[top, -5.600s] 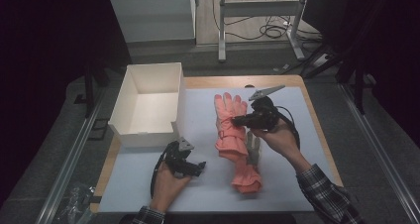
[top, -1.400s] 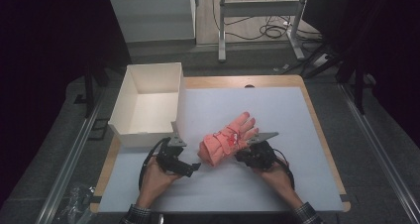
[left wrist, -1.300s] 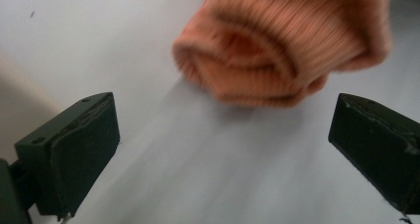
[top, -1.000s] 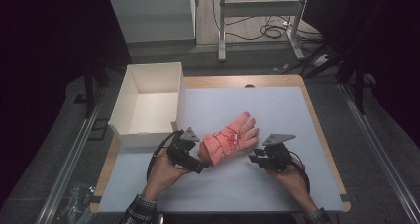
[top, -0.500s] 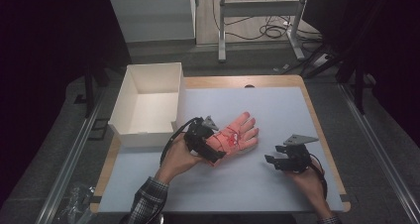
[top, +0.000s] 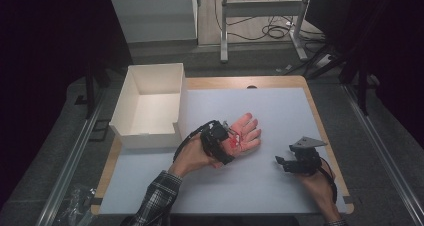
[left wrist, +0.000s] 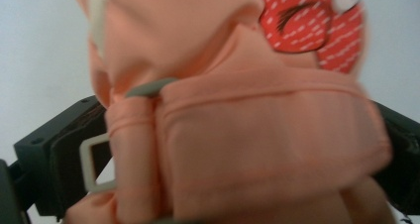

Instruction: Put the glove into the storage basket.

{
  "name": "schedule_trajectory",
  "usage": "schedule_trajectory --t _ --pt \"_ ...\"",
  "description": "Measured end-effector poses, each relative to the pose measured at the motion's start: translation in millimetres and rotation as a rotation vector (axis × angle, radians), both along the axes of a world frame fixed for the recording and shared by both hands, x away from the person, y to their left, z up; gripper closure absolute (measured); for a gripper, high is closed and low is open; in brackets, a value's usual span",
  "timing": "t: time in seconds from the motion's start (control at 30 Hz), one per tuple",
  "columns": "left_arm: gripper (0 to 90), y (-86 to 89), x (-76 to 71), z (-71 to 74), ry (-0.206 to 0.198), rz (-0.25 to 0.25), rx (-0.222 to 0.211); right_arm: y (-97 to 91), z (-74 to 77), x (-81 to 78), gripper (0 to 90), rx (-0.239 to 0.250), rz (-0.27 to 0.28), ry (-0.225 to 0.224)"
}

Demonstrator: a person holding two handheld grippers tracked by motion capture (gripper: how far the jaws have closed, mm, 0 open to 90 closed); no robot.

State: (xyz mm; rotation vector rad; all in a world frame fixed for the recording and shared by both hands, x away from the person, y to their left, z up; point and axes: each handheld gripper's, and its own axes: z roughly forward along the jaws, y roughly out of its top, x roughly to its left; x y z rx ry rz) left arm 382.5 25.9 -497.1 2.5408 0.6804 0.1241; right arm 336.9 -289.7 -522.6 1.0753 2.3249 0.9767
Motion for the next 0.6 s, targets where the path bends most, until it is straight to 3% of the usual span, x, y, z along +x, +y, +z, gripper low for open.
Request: schedule_trajectory --t 0.1,0.2,0.37,0.53,0.6 --pt "0.0 3.0 3.2 -5.6 0.024 -0.004 -0.006 -1.5 -4.4 1.6 25.5 -0.016 -0.009 -0.006" --pt "0.0 3.3 5.3 -13.9 0.041 -0.014 0.034 -1.9 -4.7 2.2 23.7 -0.017 -0.022 -0.011" --pt "0.4 6.7 7.5 -21.8 0.073 -0.012 0.007 -3.9 -5.9 5.9 18.5 -0.008 -0.043 0.013" --pt "5.9 1.5 0.8 -23.1 0.022 -0.015 0.066 -4.2 -6.4 6.2 18.4 -0.004 -0.044 0.017" --pt "9.8 -0.9 -2.6 -21.0 0.022 -0.001 0.080 -4.1 -6.5 6.1 18.4 -0.005 -0.044 0.015"
